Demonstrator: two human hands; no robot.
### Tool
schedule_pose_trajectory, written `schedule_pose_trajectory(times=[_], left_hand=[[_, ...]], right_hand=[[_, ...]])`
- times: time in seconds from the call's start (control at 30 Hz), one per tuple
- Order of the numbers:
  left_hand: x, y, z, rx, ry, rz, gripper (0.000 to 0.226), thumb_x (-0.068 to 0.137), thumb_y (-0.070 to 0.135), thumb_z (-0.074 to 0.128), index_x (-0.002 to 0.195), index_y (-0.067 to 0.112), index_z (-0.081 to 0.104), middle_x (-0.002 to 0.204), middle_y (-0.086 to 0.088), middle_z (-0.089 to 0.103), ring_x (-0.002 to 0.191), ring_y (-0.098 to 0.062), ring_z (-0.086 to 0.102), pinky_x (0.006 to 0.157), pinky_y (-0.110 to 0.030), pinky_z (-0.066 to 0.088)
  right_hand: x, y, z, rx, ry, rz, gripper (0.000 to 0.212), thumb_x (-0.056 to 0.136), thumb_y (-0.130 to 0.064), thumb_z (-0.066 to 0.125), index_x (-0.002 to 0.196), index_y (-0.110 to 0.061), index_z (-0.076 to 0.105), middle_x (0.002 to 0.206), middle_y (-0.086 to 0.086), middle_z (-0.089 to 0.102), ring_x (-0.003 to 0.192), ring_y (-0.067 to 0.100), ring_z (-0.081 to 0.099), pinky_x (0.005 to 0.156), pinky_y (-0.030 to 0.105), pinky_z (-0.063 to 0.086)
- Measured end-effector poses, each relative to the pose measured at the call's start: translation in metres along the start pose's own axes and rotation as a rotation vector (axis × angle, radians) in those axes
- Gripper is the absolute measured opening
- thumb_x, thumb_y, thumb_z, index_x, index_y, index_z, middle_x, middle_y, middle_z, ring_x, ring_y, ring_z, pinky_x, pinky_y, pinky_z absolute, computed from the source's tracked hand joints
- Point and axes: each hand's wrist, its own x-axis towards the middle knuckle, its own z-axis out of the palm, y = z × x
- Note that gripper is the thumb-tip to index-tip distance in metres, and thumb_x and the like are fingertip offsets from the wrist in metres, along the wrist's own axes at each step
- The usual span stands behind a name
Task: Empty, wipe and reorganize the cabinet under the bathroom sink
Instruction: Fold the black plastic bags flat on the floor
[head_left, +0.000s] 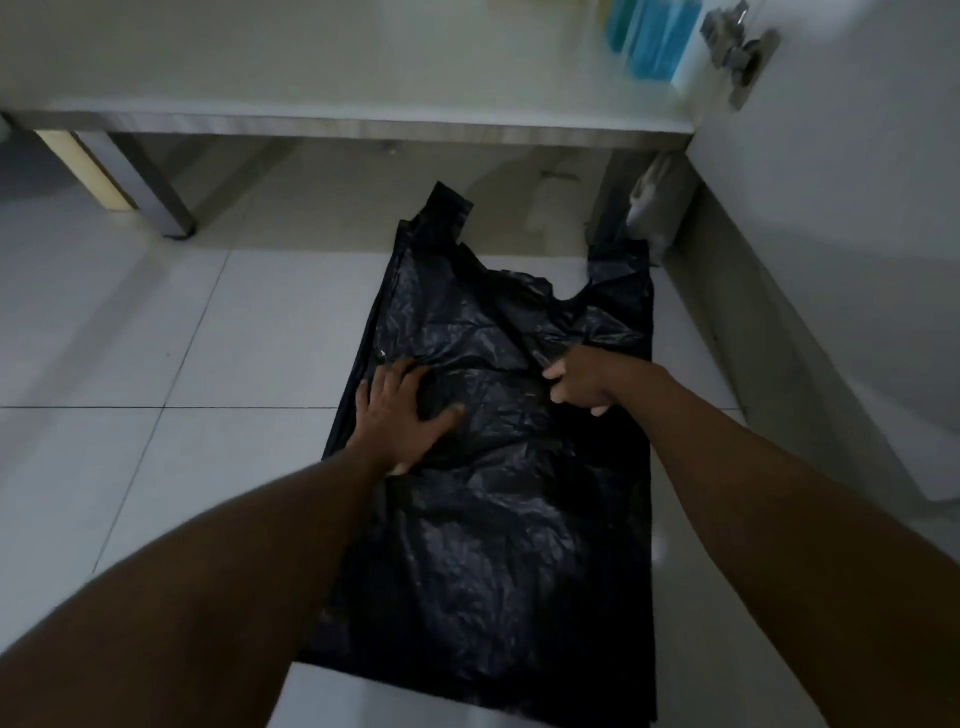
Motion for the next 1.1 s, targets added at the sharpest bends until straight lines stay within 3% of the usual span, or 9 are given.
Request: schedule_pose_trajectory(times=[0.17, 0.27, 0.33, 0.43, 0.57, 0.63, 0.8, 0.93, 1.1], left_hand=[[0.009, 0.017, -0.051, -0.365, -0.141, -0.144, 0.046, 0.088, 0.045, 0.067, 0.124, 0.018, 0.064, 0.118, -0.005, 0.065, 0.114, -0.023, 0.06, 0.094, -0.029, 0.044], [0.015, 0.007, -0.065, 0.015, -0.37, -0.154, 0.073, 0.08, 0.063, 0.065, 0.143, 0.03, 0.046, 0.139, -0.001, 0.057, 0.13, -0.028, 0.051, 0.114, -0.048, 0.031], [0.023, 0.002, -0.066, 0.118, -0.37, -0.122, 0.074, 0.081, 0.067, 0.06, 0.143, 0.029, 0.046, 0.144, -0.002, 0.053, 0.133, -0.029, 0.047, 0.116, -0.055, 0.025], [0.041, 0.004, -0.073, 0.037, -0.234, -0.096, 0.061, 0.081, 0.064, 0.062, 0.126, 0.022, 0.062, 0.129, -0.008, 0.062, 0.117, -0.03, 0.057, 0.106, -0.051, 0.041], [0.076, 0.007, -0.089, 0.102, -0.144, -0.093, 0.063, 0.078, 0.061, 0.066, 0.12, 0.014, 0.061, 0.124, -0.011, 0.061, 0.113, -0.033, 0.058, 0.1, -0.048, 0.044], [0.098, 0.008, -0.101, 0.164, -0.135, -0.132, 0.075, 0.076, 0.062, 0.069, 0.13, 0.013, 0.053, 0.128, -0.012, 0.056, 0.12, -0.034, 0.053, 0.102, -0.049, 0.04], [0.135, 0.015, -0.111, 0.041, -0.215, -0.351, 0.105, 0.072, 0.051, 0.081, 0.149, 0.007, 0.024, 0.148, -0.017, 0.035, 0.137, -0.036, 0.035, 0.111, -0.047, 0.032], [0.148, 0.01, -0.104, 0.012, -0.239, -0.381, 0.126, 0.067, 0.047, 0.087, 0.152, -0.001, 0.008, 0.153, -0.023, 0.029, 0.141, -0.037, 0.031, 0.116, -0.045, 0.028], [0.162, 0.001, -0.101, -0.073, -0.258, -0.333, 0.148, 0.053, 0.048, 0.094, 0.153, -0.003, -0.002, 0.155, -0.025, 0.027, 0.141, -0.042, 0.033, 0.114, -0.047, 0.035]], right_hand=[[-0.013, -0.011, -0.002, -0.149, -0.06, -0.095, 0.031, 0.097, -0.021, 0.047, 0.119, -0.002, 0.059, 0.12, 0.018, 0.055, 0.098, 0.031, 0.059, 0.072, 0.034, 0.047], [-0.02, -0.015, -0.004, -0.137, -0.088, -0.08, 0.023, 0.095, -0.019, 0.048, 0.105, -0.002, 0.061, 0.111, 0.021, 0.053, 0.081, 0.026, 0.052, 0.066, 0.034, 0.043], [-0.018, -0.017, -0.005, -0.136, -0.068, -0.053, 0.036, 0.098, -0.018, 0.044, 0.126, 0.003, 0.055, 0.127, 0.02, 0.051, 0.102, 0.031, 0.056, 0.082, 0.037, 0.05], [-0.013, -0.022, -0.005, -0.124, -0.061, -0.03, 0.043, 0.099, -0.019, 0.045, 0.132, 0.01, 0.048, 0.135, 0.026, 0.048, 0.115, 0.039, 0.053, 0.083, 0.041, 0.05], [-0.003, -0.025, -0.001, -0.047, -0.001, 0.009, 0.034, 0.092, -0.02, 0.056, 0.102, 0.012, 0.062, 0.095, 0.025, 0.058, 0.09, 0.036, 0.059, 0.067, 0.031, 0.047], [-0.001, -0.023, -0.002, 0.002, 0.038, 0.045, 0.031, 0.088, -0.023, 0.061, 0.103, 0.004, 0.063, 0.102, 0.02, 0.06, 0.096, 0.035, 0.059, 0.084, 0.037, 0.053], [0.001, -0.025, 0.003, 0.023, 0.062, 0.107, 0.024, 0.079, -0.027, 0.057, 0.065, -0.009, 0.049, 0.079, 0.016, 0.056, 0.079, 0.033, 0.058, 0.066, 0.033, 0.043], [-0.011, -0.029, 0.004, 0.095, 0.075, 0.11, 0.026, 0.084, -0.025, 0.059, 0.079, 0.0, 0.063, 0.095, 0.02, 0.064, 0.089, 0.032, 0.059, 0.087, 0.039, 0.052], [-0.004, -0.028, -0.006, 0.141, 0.167, 0.081, 0.016, 0.094, -0.02, 0.052, 0.078, -0.015, 0.053, 0.082, 0.009, 0.054, 0.072, 0.021, 0.05, 0.074, 0.028, 0.042]])
